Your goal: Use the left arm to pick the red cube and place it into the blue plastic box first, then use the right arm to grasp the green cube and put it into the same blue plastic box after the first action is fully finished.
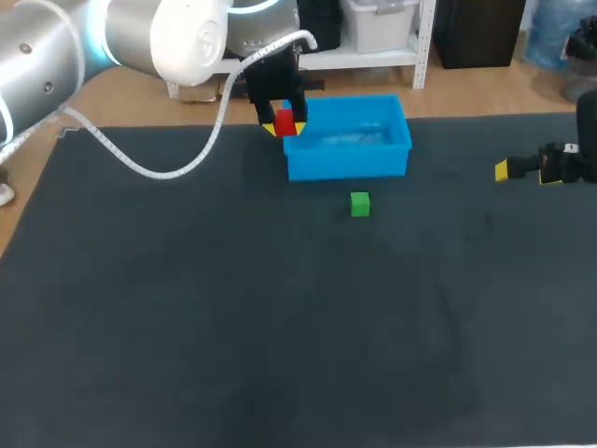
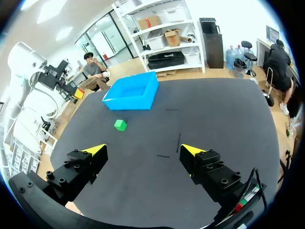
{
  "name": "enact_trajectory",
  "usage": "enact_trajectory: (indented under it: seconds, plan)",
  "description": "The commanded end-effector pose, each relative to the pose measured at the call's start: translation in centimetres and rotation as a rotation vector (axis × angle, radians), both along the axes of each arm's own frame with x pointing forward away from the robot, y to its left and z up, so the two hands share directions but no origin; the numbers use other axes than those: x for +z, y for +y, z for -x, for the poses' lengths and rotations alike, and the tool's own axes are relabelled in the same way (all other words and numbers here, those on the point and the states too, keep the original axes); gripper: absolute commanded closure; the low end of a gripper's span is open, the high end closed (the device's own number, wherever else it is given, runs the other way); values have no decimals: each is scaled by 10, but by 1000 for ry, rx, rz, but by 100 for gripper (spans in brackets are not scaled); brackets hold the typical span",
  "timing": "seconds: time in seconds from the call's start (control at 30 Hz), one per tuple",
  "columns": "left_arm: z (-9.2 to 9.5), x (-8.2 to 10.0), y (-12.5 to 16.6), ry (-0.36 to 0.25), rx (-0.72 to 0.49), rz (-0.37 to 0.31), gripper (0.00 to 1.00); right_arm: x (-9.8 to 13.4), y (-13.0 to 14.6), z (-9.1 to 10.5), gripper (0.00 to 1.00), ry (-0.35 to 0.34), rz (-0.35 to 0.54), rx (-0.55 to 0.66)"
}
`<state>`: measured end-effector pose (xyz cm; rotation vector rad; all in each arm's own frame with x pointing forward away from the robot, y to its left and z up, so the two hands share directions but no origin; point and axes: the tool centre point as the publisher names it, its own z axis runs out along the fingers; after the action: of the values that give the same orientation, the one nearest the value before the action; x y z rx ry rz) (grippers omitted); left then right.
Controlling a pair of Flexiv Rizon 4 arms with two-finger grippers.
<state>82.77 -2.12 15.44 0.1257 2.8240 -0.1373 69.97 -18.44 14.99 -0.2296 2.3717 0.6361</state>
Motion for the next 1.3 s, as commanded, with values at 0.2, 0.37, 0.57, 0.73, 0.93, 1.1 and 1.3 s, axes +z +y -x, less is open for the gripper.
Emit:
enact_trajectory:
  seconds: [0.2,0.37,0.57,0.73,0.93,1.1,1.3]
  plan:
    - [-21,17,-3,-36,-24,2,100,0,0,0,0,1,1,1]
    - [-32,23,-11,-58,-47,14,100,0,0,0,0,1,1,1]
    - [-46,27,-20,-79,-71,29,100,0,0,0,0,1,1,1]
    - [-54,27,-25,-89,-82,37,100,0,0,0,0,1,1,1]
    - [-65,28,-30,-93,-94,35,100,0,0,0,0,1,1,1]
    - [-76,32,-33,-102,-103,34,100,0,0,0,0,1,1,1]
    - [-89,35,-37,-114,-118,26,100,0,0,0,0,1,1,1]
